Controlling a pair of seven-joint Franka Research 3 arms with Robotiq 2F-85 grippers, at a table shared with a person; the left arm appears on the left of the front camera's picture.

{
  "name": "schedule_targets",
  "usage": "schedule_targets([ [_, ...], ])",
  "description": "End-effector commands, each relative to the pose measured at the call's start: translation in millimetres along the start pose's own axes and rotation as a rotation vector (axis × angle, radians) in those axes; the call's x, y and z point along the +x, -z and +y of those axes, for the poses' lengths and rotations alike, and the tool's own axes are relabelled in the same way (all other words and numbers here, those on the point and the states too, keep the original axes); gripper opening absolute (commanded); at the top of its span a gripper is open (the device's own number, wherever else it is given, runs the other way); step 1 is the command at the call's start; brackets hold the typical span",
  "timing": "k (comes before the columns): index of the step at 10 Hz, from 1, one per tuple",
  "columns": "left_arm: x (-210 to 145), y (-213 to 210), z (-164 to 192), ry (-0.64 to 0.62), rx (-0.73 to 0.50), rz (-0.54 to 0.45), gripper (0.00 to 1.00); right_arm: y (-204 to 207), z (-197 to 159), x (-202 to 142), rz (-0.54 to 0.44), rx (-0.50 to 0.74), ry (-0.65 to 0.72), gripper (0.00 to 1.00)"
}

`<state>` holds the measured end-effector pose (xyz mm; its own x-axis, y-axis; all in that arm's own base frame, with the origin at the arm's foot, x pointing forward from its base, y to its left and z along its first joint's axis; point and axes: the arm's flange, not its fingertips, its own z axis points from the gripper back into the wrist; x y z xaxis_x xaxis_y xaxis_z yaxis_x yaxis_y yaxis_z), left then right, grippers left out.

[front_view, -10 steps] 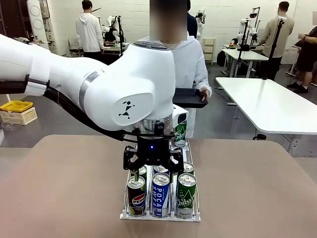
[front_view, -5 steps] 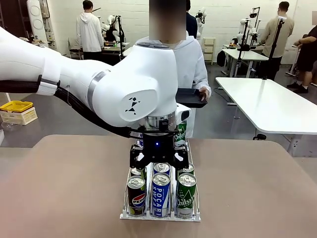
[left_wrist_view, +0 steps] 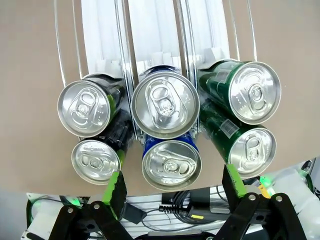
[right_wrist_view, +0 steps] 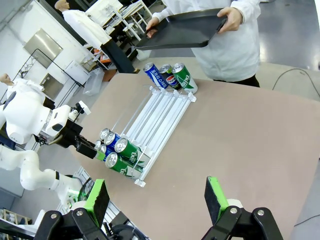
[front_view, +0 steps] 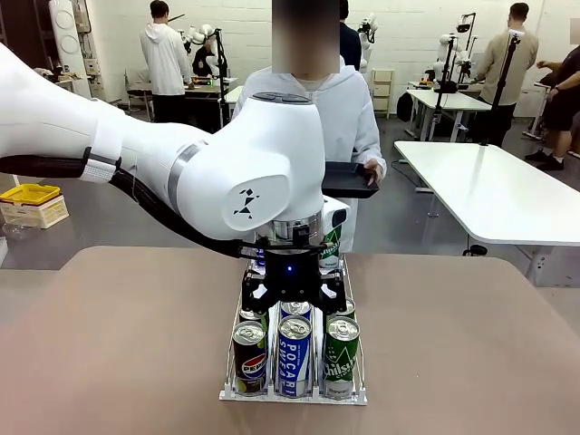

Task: Retrieve and hand over the desired beverage to the person.
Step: Pick up a can of the same type that the person held from the Automatic Can Dispenser.

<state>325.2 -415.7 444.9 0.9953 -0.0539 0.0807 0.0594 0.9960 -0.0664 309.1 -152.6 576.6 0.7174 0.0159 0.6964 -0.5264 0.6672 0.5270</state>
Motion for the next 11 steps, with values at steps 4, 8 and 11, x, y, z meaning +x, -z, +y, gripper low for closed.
schedule_targets([
  [4, 4.9, 9.9, -0.9, 0.023, 0.007, -0.032, 1.0, 0.8, -1.3, 2.7, -0.027, 0.027, -0.012, 1.0],
  [8, 7.5, 16.2, -1.4, 0.028, 0.026, -0.028, 1.0, 0.8, -1.3, 2.7, -0.027, 0.027, -0.012, 1.0],
  [11, 7.1, 17.0, -0.5, 0.031, 0.032, -0.03, 1.0, 0.8, -1.3, 2.7, -0.027, 0.027, -0.012, 1.0],
])
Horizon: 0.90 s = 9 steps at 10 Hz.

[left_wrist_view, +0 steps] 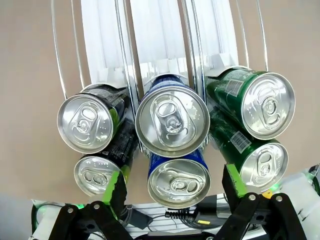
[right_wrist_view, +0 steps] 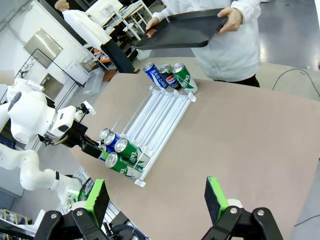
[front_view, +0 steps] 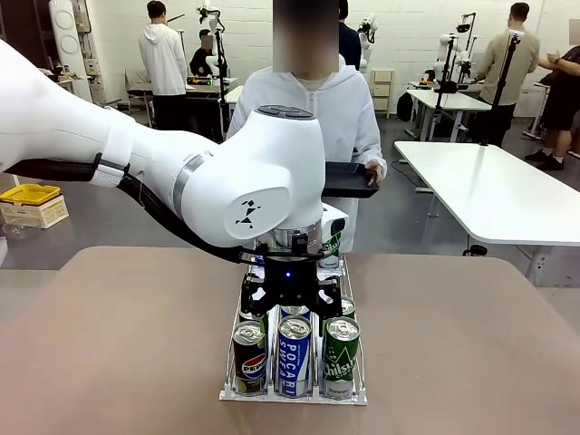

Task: Retrieve and hand over the desired beverage to the person.
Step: Pick up a can of the same type that the person held from the Automatic Can Dispenser.

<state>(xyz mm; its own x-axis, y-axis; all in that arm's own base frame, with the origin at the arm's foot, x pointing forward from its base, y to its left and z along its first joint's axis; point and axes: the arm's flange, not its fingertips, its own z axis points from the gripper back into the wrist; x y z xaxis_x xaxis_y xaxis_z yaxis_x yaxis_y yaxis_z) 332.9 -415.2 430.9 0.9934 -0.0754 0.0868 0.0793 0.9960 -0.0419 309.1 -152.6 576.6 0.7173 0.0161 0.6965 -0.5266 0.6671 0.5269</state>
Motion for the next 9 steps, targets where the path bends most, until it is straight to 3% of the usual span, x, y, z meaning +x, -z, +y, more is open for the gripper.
schedule_targets([
  [1, 0.5, 2.3, -2.7, 0.017, 0.01, -0.027, 1.0, 0.8, -1.3, 2.7, -0.027, 0.027, -0.012, 1.0],
  [2, -0.2, 2.1, -3.0, 0.023, 0.006, -0.032, 0.79, 0.8, -1.3, 2.7, -0.027, 0.027, -0.012, 1.0],
  [3, -0.5, 2.3, -3.0, 0.028, 0.002, -0.033, 0.41, 0.8, -1.3, 2.7, -0.027, 0.027, -0.012, 1.0],
  [5, 0.3, 2.3, -2.1, 0.031, -0.001, -0.028, 0.0, 0.8, -1.3, 2.7, -0.027, 0.027, -0.012, 1.0],
  [7, 0.1, 2.4, -1.9, 0.033, 0.001, -0.024, 0.0, 0.8, -1.3, 2.7, -0.027, 0.027, -0.012, 1.0],
  [8, -0.5, 2.7, -1.3, 0.037, 0.002, -0.023, 0.07, 0.8, -1.3, 2.7, -0.027, 0.027, -0.012, 1.0],
  [9, -0.4, 3.0, -1.3, 0.04, 0.001, -0.021, 0.0, 0.8, -1.3, 2.7, -0.027, 0.027, -0.012, 1.0],
])
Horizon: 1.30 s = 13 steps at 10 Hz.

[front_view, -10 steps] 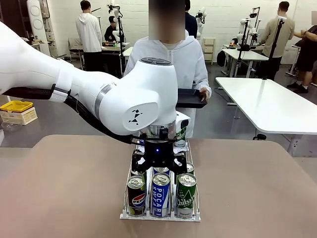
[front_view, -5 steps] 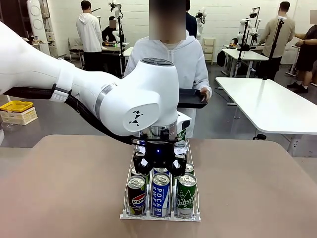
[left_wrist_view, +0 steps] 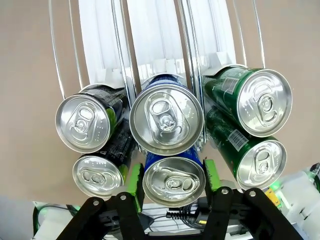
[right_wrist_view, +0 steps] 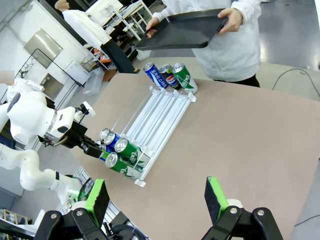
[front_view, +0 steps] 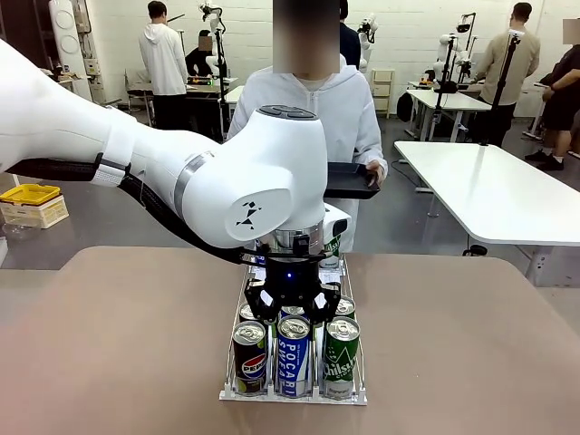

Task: Retrieve and hand over the desired beverage to the person.
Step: Pick up a can of the same type that the person held from the Automatic Can Dispenser.

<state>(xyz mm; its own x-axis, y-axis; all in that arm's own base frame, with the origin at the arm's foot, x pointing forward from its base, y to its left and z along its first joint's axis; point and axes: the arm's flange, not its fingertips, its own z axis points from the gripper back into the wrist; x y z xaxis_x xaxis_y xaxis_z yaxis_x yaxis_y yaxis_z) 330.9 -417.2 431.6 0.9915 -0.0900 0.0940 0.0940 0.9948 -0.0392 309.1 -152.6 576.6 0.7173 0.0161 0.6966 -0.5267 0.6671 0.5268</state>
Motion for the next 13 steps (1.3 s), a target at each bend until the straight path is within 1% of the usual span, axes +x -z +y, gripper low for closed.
schedule_targets([
  [1, 1.2, 3.8, 1.0, 0.025, -0.002, -0.012, 0.0, 0.8, -1.3, 2.7, -0.027, 0.027, -0.012, 1.0],
  [3, 0.0, -3.9, 2.0, 0.033, 0.002, -0.01, 0.0, 0.8, -1.3, 2.7, -0.027, 0.027, -0.012, 1.0],
  [4, -7.5, -48.7, 0.9, 0.086, 0.046, 0.004, 0.0, 0.8, -1.3, 2.7, -0.027, 0.027, -0.012, 1.0],
  [5, -10.6, -75.0, 2.4, 0.096, 0.057, -0.003, 0.0, 0.8, -1.3, 2.7, -0.027, 0.027, -0.012, 1.0],
  [6, -14.2, -133.5, 6.4, 0.099, 0.078, -0.034, 0.0, 0.8, -1.3, 2.7, -0.027, 0.027, -0.012, 1.0],
  [8, -6.8, -201.9, 2.9, 0.079, 0.119, -0.054, 0.0, 0.8, -1.3, 2.7, -0.027, 0.027, -0.012, 1.0],
  [10, 13.9, -251.8, -4.8, 0.024, 0.127, -0.091, 0.0, 0.8, -1.3, 2.7, -0.027, 0.027, -0.012, 1.0],
  [11, 28.4, -268.8, -6.0, -0.013, 0.123, -0.123, 0.0, 0.8, -1.3, 2.7, -0.027, 0.027, -0.012, 1.0],
  [13, 55.7, -288.0, -7.4, -0.084, 0.078, -0.134, 0.0, 0.8, -1.3, 2.7, -0.027, 0.027, -0.012, 1.0],
])
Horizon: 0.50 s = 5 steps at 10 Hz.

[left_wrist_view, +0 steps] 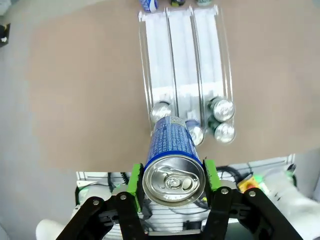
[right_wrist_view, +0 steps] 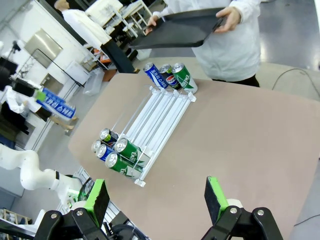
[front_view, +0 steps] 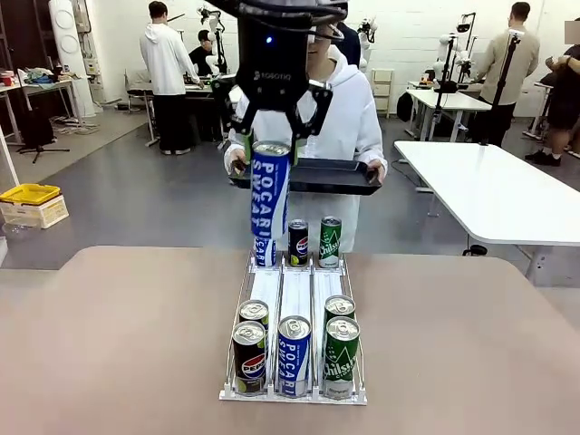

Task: Retrieve and hand over the desired beverage to the person.
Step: Pick up a can of the same type that the person held from the Automatic Can Dispenser.

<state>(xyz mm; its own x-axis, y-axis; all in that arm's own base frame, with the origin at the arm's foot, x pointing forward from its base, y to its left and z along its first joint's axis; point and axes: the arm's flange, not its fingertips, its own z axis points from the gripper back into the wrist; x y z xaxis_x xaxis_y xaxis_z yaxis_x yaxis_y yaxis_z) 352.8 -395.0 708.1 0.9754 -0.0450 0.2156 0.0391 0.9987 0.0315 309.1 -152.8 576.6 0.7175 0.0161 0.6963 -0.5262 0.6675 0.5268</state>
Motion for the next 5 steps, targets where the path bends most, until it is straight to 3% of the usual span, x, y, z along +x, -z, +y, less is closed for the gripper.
schedule_targets([
  [1, 24.6, -18.1, -20.7, -0.08, -0.024, -0.01, 0.0, 1.0, -1.2, 2.8, -0.028, 0.028, -0.012, 1.0],
  [3, 39.0, -14.9, -17.9, -0.137, -0.038, 0.008, 0.0, 1.0, -1.2, 2.8, -0.028, 0.028, -0.012, 1.0],
  [5, 36.2, -1.2, -10.2, -0.097, -0.055, 0.01, 0.0, 1.0, -1.2, 2.8, -0.028, 0.028, -0.012, 1.0],
])
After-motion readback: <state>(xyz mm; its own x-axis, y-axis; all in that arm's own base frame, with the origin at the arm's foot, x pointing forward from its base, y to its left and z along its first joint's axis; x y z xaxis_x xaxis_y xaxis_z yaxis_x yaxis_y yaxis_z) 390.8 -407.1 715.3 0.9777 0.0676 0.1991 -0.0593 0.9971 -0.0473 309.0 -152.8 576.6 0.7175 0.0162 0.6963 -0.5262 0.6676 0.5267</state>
